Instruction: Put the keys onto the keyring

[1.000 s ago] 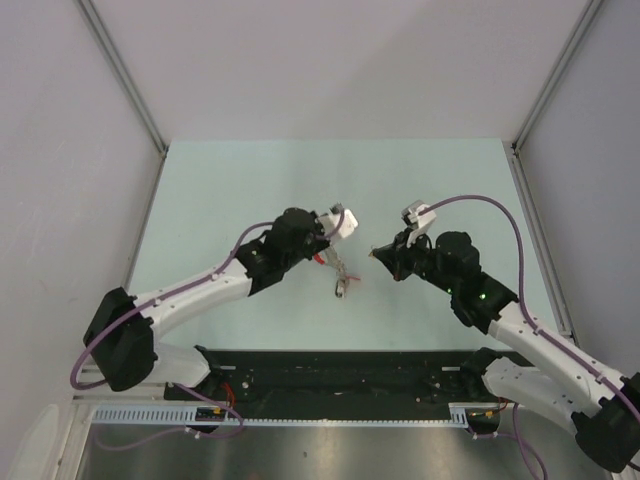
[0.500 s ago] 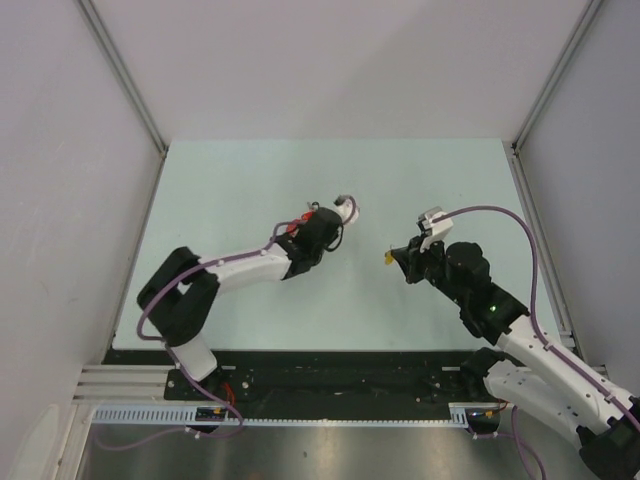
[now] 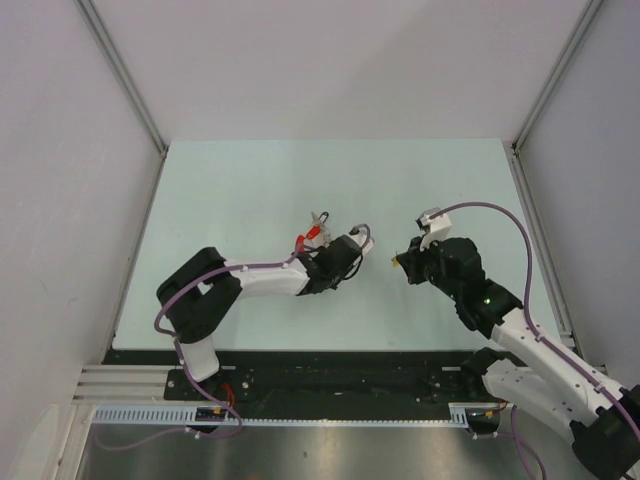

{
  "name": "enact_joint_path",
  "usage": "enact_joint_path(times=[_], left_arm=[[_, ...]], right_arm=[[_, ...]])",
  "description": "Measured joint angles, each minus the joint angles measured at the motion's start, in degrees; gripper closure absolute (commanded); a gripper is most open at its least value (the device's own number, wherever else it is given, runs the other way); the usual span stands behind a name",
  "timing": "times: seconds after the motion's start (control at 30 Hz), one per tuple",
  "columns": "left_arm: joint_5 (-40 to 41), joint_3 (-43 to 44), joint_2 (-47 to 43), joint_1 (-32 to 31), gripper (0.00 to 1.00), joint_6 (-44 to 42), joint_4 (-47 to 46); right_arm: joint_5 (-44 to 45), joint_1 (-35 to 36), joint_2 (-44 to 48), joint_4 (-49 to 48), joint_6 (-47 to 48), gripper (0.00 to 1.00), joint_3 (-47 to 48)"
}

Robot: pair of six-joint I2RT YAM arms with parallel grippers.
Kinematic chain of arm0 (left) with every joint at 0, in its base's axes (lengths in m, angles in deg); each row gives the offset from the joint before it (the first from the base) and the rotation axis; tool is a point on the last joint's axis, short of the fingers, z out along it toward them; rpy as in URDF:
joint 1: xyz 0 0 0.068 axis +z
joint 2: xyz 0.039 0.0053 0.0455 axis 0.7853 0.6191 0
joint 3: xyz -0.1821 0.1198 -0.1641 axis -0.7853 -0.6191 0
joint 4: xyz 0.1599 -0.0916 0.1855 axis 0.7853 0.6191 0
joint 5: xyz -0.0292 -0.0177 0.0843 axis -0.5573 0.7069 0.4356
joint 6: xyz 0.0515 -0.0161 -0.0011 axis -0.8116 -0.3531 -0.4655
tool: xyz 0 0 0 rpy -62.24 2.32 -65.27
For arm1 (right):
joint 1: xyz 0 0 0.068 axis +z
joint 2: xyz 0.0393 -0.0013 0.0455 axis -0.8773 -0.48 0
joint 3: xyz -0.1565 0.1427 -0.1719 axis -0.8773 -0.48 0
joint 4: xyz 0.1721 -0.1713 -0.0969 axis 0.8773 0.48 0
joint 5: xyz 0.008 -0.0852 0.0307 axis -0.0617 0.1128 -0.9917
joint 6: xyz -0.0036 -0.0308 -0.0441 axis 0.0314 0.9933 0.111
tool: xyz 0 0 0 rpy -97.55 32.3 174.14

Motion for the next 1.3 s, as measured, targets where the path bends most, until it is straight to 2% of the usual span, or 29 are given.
enact_joint_path(times=[0.13, 0.3, 0.37, 0.43, 0.6, 0.7, 0.9, 1.07, 1.13, 1.23, 1.3], left_arm=[[-3.6, -0.5, -1.8, 0.0, 0.39, 2.5, 2.1], [-8.2, -0.5, -11.3, 1.7, 0.26, 3.8, 6.6], [-11.0, -0.3, -17.0, 4.4, 0.13, 4.1, 8.7], [-13.3, 0.6, -22.4, 8.8, 0.08, 4.1, 10.7], [-16.5, 2.4, -32.0, 18.9, 0.04, 3.2, 13.7], [-16.9, 1.2, -35.2, 21.6, 0.02, 2.7, 13.3], [-17.6, -2.8, -37.3, 24.0, 0.00, 2.0, 13.5], [-17.4, -3.0, -37.5, 24.1, 0.00, 0.7, 13.8], [-17.4, -3.0, -37.8, 24.1, 0.00, 0.3, 13.8], [-17.3, -3.1, -38.3, 24.1, 0.00, -0.2, 13.8], [-17.2, -3.1, -38.6, 24.1, 0.00, -0.2, 13.8]], right_arm=[[-1.1, -2.3, -3.6, 1.2, -1.2, 1.00, 0.0], [-3.4, -5.7, -11.0, 3.2, -2.3, 1.00, 0.2], [-3.9, -6.7, -14.6, 4.3, -2.4, 1.00, 0.9], [-4.6, -7.3, -18.5, 5.6, -2.5, 1.00, 2.1], [-5.9, -8.0, -28.7, 7.0, -2.3, 1.00, 6.8], [-6.2, -8.2, -34.1, 6.8, -2.0, 1.00, 9.5], [-6.0, -8.9, -45.2, 5.7, -0.5, 1.00, 14.7], [-5.9, -9.1, -49.6, 3.4, 0.7, 1.00, 17.7], [-5.9, -9.1, -50.4, 2.6, 0.9, 0.96, 18.3], [-5.9, -9.1, -50.6, 2.2, 1.1, 0.80, 18.4], [-6.1, -9.1, -50.6, 2.0, 1.4, 0.72, 18.5]])
